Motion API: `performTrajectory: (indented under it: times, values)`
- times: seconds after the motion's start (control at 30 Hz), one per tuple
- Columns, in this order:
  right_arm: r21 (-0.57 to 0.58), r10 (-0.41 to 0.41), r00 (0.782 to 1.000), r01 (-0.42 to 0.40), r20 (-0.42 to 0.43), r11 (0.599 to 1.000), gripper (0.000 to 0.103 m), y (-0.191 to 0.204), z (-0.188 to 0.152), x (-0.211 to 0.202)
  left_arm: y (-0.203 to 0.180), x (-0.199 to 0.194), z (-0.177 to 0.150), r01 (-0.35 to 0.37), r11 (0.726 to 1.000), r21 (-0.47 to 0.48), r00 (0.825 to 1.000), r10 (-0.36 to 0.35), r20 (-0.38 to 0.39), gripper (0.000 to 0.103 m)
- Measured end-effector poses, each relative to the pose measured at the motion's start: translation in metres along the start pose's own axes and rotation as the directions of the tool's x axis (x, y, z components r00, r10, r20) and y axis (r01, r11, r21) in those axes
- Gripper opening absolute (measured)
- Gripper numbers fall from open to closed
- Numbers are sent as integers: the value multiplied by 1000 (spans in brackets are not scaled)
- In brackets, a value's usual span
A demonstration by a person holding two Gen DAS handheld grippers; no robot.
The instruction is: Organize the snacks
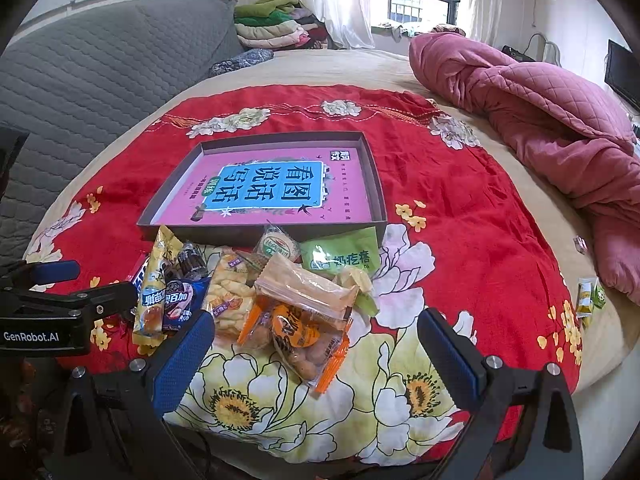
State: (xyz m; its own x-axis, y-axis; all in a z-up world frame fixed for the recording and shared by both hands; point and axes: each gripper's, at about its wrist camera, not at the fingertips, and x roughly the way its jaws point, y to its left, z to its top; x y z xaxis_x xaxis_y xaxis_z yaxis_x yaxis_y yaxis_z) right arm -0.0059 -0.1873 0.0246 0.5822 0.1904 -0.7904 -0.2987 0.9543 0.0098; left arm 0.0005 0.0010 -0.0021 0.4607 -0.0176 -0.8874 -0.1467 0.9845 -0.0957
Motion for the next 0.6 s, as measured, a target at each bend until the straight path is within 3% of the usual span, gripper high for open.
performTrajectory:
  times: [0.6]
  values:
    - [-2,3,1000,-3,5,1000,102,3,0,-1,-4,-1,0,-3,1000,7,1000,3,-4,102]
